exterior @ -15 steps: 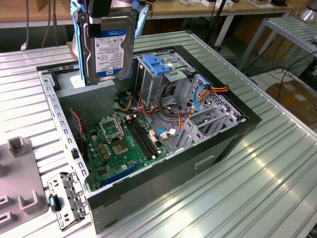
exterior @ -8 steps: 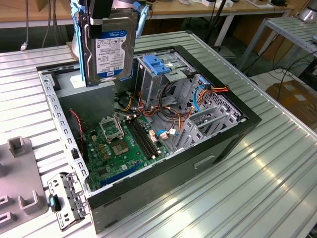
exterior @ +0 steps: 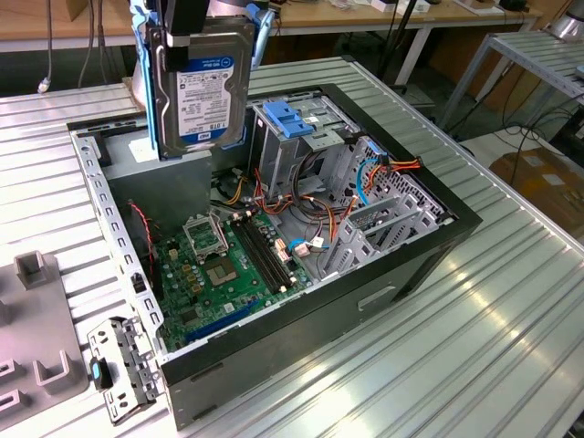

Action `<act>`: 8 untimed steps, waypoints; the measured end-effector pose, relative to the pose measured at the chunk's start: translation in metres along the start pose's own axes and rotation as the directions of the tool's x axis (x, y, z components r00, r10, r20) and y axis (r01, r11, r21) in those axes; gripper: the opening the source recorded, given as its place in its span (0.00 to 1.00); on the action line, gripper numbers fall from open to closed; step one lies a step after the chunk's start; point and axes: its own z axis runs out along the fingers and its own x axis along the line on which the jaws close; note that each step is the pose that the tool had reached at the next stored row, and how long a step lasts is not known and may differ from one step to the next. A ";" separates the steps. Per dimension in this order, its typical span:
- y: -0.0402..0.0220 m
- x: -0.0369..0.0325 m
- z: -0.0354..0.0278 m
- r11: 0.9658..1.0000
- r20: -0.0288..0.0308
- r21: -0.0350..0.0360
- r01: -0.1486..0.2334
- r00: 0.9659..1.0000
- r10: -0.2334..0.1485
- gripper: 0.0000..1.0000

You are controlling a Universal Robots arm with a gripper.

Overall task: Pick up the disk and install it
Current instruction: 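Insert the disk into the insertion slot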

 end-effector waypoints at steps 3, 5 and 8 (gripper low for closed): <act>-0.0001 0.0031 0.0000 1.000 0.000 0.000 0.000 1.000 0.000 0.37; -0.0002 0.0055 0.0001 1.000 0.000 0.000 0.000 1.000 0.000 0.37; -0.0005 0.0126 0.0002 1.000 0.000 0.000 0.000 1.000 0.000 0.37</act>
